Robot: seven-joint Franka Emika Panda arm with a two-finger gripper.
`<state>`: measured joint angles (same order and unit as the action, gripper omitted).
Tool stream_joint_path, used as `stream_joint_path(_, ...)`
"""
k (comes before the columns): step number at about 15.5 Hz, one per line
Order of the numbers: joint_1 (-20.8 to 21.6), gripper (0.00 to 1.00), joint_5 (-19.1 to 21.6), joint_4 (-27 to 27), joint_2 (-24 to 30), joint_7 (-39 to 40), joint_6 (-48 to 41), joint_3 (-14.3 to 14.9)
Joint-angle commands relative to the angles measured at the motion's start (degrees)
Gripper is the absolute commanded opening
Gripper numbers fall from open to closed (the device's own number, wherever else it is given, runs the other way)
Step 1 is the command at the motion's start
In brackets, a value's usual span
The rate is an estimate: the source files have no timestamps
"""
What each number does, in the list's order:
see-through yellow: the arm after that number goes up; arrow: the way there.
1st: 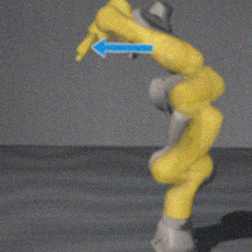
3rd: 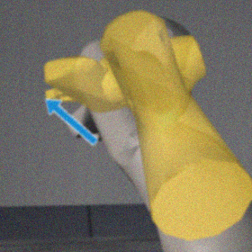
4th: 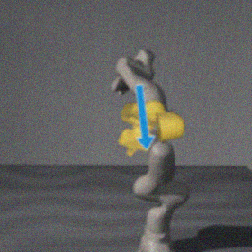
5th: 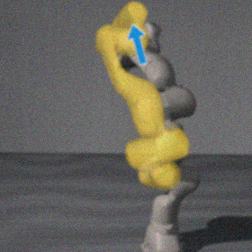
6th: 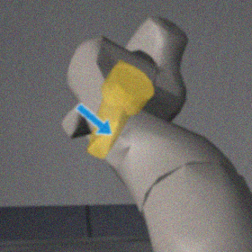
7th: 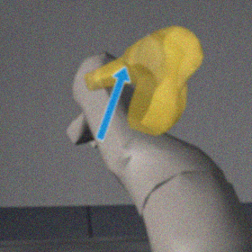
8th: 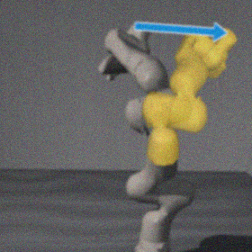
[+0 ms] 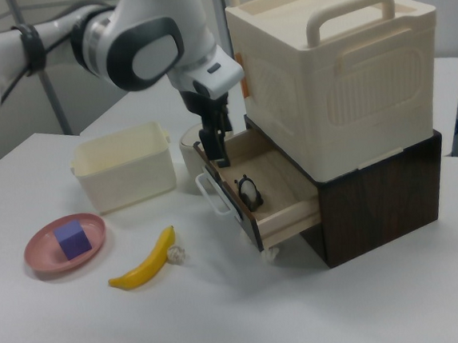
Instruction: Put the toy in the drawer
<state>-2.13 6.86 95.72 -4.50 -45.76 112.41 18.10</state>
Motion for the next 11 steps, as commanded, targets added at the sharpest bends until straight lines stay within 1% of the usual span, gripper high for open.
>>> stream_joint_path(1, 0.11, 1.00, -1.50, -3.78, 1.77, 19.15, -13.15, -2.80)
stream_joint_path(2, -0.06, 1.00, -1.58, -4.14, 1.86, 24.96, -14.40, -3.59)
stream_joint_path(4, 0.02, 1.00, -2.19, -5.28, 2.38, 32.37, -14.76, -3.86)
stream_joint_path(5, 0.11, 1.00, -2.29, -5.55, 2.56, 38.32, -14.76, -3.86)
stream_joint_path(6, 0.11, 1.00, -2.55, -6.24, 2.56, 41.60, -14.76, -4.30)
stream_joint_path(8, 0.02, 1.00, -3.69, -6.95, 2.56, 46.27, -14.85, -5.00)
stream_joint_path(10, -0.06, 1.00, -4.92, -6.61, 3.96, 50.40, -14.85, -7.10)
stream_joint_path(11, -0.15, 1.00, -4.92, -6.43, 4.14, 51.55, -14.85, -7.72)
